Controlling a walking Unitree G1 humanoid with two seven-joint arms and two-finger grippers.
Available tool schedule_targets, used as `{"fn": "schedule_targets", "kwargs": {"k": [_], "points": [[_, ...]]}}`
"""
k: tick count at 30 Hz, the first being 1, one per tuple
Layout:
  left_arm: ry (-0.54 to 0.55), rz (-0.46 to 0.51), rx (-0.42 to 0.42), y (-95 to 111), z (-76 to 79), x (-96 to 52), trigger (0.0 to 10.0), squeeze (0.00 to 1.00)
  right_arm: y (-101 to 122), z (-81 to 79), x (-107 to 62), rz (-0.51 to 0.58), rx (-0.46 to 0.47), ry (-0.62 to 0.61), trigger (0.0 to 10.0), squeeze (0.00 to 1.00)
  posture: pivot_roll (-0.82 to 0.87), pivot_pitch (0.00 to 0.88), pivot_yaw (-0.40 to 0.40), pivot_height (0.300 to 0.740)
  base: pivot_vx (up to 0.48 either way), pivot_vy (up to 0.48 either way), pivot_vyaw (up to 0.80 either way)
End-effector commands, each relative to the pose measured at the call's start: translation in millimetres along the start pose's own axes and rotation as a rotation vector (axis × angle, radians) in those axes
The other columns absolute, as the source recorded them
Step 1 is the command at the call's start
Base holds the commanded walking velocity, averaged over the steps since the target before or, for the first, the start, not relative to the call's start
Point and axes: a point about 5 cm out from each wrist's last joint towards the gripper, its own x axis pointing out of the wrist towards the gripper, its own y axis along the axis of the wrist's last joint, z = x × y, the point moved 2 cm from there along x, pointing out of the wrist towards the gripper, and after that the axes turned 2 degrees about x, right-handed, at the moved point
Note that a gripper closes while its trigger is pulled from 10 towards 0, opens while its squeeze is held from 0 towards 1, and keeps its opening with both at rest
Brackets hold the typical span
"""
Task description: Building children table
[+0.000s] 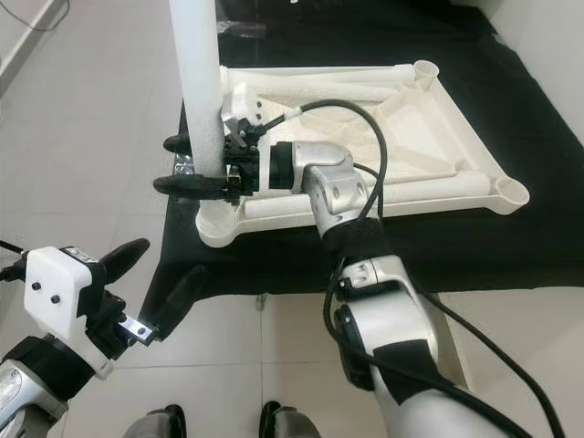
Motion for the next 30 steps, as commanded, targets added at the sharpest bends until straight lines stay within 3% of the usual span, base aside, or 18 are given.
{"fn": "schedule_targets", "kwargs": {"k": [1, 7, 9, 10, 12, 13, 14, 15, 16, 17, 20, 21, 22, 24, 30], "points": [[-0.011, -0.016, 0.0, -2, 1.6, -1.8, 10.0, 0.0, -1, -4.7, -4.6, -0.001, -0.007, 0.074, 0.0, 0.0, 0.28, 0.299, -0.133, 0.74, 0.0, 0.0, 0.0], [-0.016, -0.018, -0.001, -3, 2.9, -1.5, 10.0, 0.0, -14, -4.1, -24.1, -0.013, 0.019, 0.047, 0.0, 0.0, 0.26, 0.294, -0.14, 0.74, 0.0, 0.0, 0.0], [-0.016, -0.016, 0.0, -2, 2.7, -1.4, 10.0, 0.0, -33, -4.3, -38.3, -0.022, 0.048, -0.117, 0.0, 0.0, 0.25, 0.29, -0.146, 0.74, 0.0, 0.0, 0.0], [-0.016, -0.016, 0.0, -2, 2.7, -1.4, 10.0, 0.0, -33, -4.3, -38.3, -0.022, 0.048, -0.117, 0.0, 0.0, 0.25, 0.29, -0.146, 0.74, 0.0, 0.0, 0.0], [-0.016, -0.017, 0.002, -2, 2.0, -1.6, 10.0, 0.0, -62, -1.5, -45.0, -0.034, 0.177, -0.444, 0.0, 0.0, 0.24, 0.285, -0.158, 0.74, 0.0, 0.0, 0.0], [-0.016, -0.017, 0.002, -2, 2.0, -1.6, 10.0, 0.0, -62, -1.5, -45.0, -0.034, 0.177, -0.444, 0.0, 0.0, 0.24, 0.285, -0.158, 0.74, 0.0, 0.0, 0.0], [-0.018, -0.018, 0.004, -2, 1.8, -1.8, 10.0, 0.0, -85, -0.6, -48.4, -0.07, 0.249, -0.737, 0.0, 0.0, 0.24, 0.283, -0.162, 0.74, 0.0, 0.0, 0.0], [-0.019, -0.016, 0.009, -1, 1.3, -1.3, 10.0, 0.0, -124, -28.2, -60.5, -0.217, 0.321, -1.002, 0.0, 0.0, 0.24, 0.284, -0.15, 0.74, 0.0, 0.0, 0.0], [-0.016, -0.013, 0.013, 0, -0.2, -0.8, 10.0, 0.0, -146, -57.4, -68.8, -0.304, 0.381, -1.131, 0.0, 0.0, 0.24, 0.278, -0.134, 0.74, 0.0, 0.0, 0.0], [-0.013, -0.01, 0.017, 1, -1.2, -0.5, 10.0, 0.0, -156, -77.5, -73.6, -0.352, 0.415, -1.185, 0.0, 0.0, 0.24, 0.278, -0.134, 0.74, 0.0, 0.0, 0.0], [-0.019, -0.006, 0.018, 2, -0.9, 0.3, 10.0, 0.0, -153, -79.3, -67.2, -0.331, 0.411, -1.135, 0.0, 0.0, 0.21, 0.248, -0.119, 0.74, 0.0, 0.0, 0.0], [-0.019, -0.001, 0.018, 3, -0.6, 1.4, 10.0, 0.0, -145, -68.6, -63.8, -0.304, 0.379, -1.127, 0.0, 0.0, 0.22, 0.242, -0.12, 0.74, 0.0, 0.0, 0.0], [-0.019, -0.001, 0.018, 3, -0.6, 1.4, 10.0, 0.0, -145, -68.6, -63.8, -0.304, 0.379, -1.127, 0.0, 0.0, 0.22, 0.242, -0.12, 0.74, 0.0, 0.0, 0.0], [-0.016, 0.004, 0.029, 4, -1.2, 2.7, 10.0, 0.0, -131, -45.4, -50.5, -0.237, 0.335, -1.101, 0.0, 0.0, 0.23, 0.226, -0.129, 0.74, 0.0, 0.0, 0.0], [-0.008, 0.009, 0.038, 5, -2.9, 2.9, 10.0, 0.0, -122, -34.6, -38.6, -0.185, 0.326, -1.075, 0.0, 0.0, 0.23, 0.218, -0.132, 0.74, 0.0, 0.0, 0.0]]}}
